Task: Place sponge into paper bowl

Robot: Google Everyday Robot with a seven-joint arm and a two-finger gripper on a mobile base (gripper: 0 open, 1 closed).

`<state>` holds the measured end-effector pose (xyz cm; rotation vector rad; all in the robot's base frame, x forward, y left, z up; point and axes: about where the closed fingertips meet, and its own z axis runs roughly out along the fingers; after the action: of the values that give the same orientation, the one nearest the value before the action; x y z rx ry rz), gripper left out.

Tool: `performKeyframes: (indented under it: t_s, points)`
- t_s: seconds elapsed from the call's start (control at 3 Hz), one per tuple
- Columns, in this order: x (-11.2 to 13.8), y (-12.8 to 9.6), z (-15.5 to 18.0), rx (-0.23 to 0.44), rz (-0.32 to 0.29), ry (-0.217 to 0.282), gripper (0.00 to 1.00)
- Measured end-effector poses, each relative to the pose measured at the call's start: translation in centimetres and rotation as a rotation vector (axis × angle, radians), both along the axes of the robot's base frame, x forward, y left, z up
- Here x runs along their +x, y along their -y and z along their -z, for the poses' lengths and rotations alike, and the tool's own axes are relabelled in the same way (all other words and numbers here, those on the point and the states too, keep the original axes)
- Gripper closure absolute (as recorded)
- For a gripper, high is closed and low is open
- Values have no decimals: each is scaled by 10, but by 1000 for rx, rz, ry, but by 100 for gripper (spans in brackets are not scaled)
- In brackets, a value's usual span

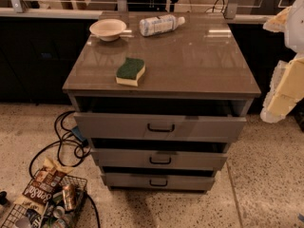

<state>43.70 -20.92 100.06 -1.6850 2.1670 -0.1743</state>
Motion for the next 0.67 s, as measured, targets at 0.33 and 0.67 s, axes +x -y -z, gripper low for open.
performKeyframes:
  t_s: [0.33, 0.67]
  points:
    - [0, 0, 0, 0, 0, 0, 0]
    - [28, -6, -5, 79, -25, 29, 0]
